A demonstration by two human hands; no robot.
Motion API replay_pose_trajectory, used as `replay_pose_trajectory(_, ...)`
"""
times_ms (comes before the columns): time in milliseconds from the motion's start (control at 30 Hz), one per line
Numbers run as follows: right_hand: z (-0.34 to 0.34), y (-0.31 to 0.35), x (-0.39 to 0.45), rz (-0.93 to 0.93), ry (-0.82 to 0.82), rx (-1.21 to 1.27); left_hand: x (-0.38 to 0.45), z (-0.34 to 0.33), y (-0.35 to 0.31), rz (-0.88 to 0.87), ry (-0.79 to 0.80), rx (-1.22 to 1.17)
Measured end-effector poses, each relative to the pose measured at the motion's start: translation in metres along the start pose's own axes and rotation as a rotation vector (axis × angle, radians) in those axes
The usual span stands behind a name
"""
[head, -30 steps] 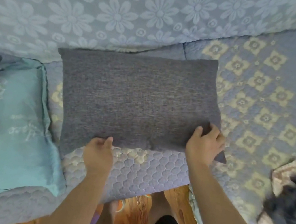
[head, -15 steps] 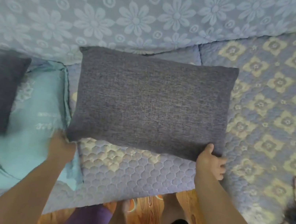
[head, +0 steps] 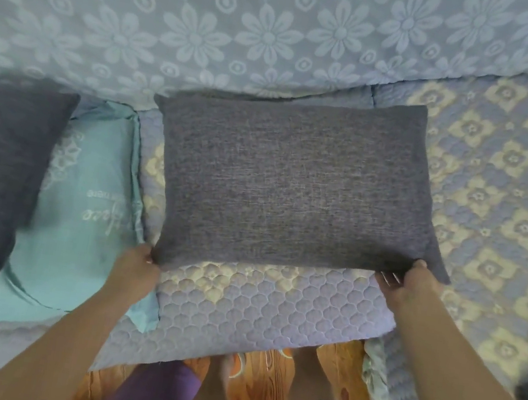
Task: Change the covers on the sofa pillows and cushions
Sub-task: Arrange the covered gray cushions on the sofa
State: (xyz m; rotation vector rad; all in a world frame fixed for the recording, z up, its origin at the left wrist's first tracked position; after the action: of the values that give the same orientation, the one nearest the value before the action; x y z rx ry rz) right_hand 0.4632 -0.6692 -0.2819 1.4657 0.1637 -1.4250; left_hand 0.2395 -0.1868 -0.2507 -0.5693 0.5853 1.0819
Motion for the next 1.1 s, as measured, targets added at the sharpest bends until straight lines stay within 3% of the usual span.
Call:
replay_pose_trajectory(67,0.023,0.022,-0.007,0.252,-0.176,-0.404,-0.005,0.011,0.005,0.076,-0.082,-0.311)
replay_pose_trajectory(100,0.020,0.040,-0.025,0.464,-0.222,-0.578,-0.004,0.013,0.008,0.096,-0.106,-0.446)
replay_pose_trajectory(133,-0.002,0.052,-0.055,0.709,-0.149,-0.657,-0.001,0.009,0.005,0.086,-0.088,-0.536)
replay_pose_trajectory(200,-0.072,0.038,-0.136,1.180,0.275,-0.796,0.005,-0.003,-0.011,0.000,0.022,-0.602)
replay_pose_trajectory(267,-0.133,-0.010,-0.204,1.399,0.743,-1.026,0.015,-0.013,-0.015,-0.023,0.065,-0.609)
replay_pose_trajectory(333,-0.173,-0.045,-0.208,1.416,0.946,-1.352,0.016,-0.017,-0.022,-0.022,0.203,-0.691)
replay_pose_trajectory(400,-0.193,-0.055,-0.176,1.348,0.948,-1.646,0.000,-0.024,-0.036,-0.063,0.532,-0.755)
replay_pose_trajectory(467,-0.197,-0.049,-0.154,1.341,0.949,-1.721,-0.010,-0.019,-0.037,-0.115,0.694,-0.639)
replay_pose_trajectory(500,-0.196,-0.049,-0.151,1.348,0.970,-1.708,-0.004,-0.013,-0.033,-0.127,0.646,-0.577)
replay_pose_trajectory(567,-0.189,-0.058,-0.153,1.362,0.995,-1.701,0.018,0.006,-0.027,-0.115,0.389,-0.527)
replay_pose_trajectory(667,-0.178,-0.075,-0.155,1.400,0.938,-1.762,0.040,0.021,-0.031,-0.057,0.185,-0.704)
replay_pose_trajectory(800,-0.174,-0.076,-0.147,1.390,0.918,-1.819,0.058,0.012,-0.040,-0.024,0.139,-0.719)
replay_pose_trajectory(1033,-0.169,-0.079,-0.143,1.435,0.926,-1.864,0.057,0.027,-0.053,-0.084,-0.024,-0.480)
replay_pose_trajectory(1100,-0.169,-0.080,-0.143,1.433,0.923,-1.870,0.059,0.027,-0.052,-0.103,-0.013,-0.506)
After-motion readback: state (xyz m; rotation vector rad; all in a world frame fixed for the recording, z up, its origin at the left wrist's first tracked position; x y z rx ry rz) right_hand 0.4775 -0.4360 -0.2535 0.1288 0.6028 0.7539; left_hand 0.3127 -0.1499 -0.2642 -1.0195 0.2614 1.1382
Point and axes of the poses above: each hand's wrist, its own x-axis towards the middle knuckle, its own z-axis out of the back of the hand, y = z × x, the point moved 10 cm from there along x, towards the middle knuckle, and after that the axes turned 12 degrees about x, right-handed, at the moved point
